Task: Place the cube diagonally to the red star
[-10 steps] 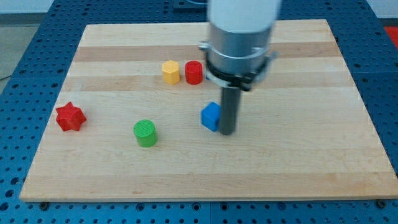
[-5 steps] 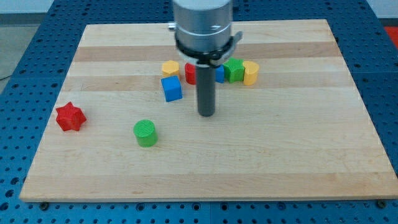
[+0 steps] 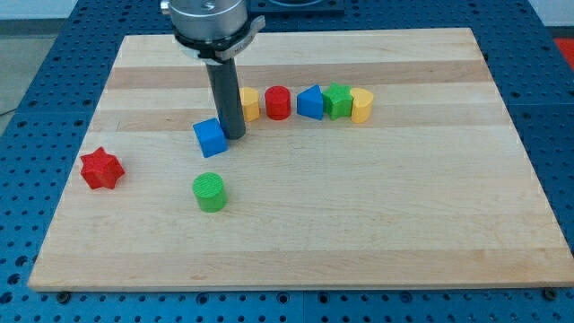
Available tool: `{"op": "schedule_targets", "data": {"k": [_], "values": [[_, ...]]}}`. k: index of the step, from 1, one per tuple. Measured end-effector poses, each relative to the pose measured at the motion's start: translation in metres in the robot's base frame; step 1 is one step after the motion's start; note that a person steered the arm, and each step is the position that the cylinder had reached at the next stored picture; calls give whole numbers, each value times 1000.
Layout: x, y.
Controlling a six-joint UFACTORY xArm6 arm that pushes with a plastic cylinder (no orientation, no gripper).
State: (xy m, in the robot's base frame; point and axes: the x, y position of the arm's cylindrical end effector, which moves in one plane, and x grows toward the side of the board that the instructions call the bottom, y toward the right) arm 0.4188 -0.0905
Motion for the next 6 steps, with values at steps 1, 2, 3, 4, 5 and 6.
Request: {"op": "schedule_targets", "data": {"k": [1,2,3,4,5,6], "values": [[22,30],[35,19],[13,0],[1,-4],[37,-4],[58,-10]]}}
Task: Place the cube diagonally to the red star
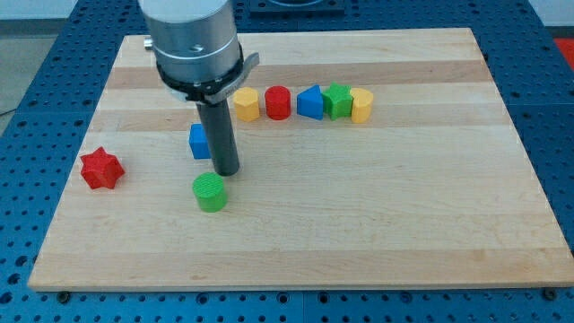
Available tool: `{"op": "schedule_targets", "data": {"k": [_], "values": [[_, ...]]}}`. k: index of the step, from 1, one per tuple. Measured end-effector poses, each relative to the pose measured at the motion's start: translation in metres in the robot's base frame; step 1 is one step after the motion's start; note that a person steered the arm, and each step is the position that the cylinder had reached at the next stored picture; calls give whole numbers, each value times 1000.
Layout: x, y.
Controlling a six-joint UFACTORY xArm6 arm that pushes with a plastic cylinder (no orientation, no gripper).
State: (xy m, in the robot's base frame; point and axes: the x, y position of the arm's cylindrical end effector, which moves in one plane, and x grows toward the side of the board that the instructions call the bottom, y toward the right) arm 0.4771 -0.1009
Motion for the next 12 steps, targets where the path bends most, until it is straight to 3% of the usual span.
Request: {"op": "schedule_targets", "data": {"k": [2,4,6,7,8,9,12], "values": [[-67,-23],[-60,-46],[-84,-78],[-79,-117],[-109,-158],[-123,-155],[-103,-79]]}}
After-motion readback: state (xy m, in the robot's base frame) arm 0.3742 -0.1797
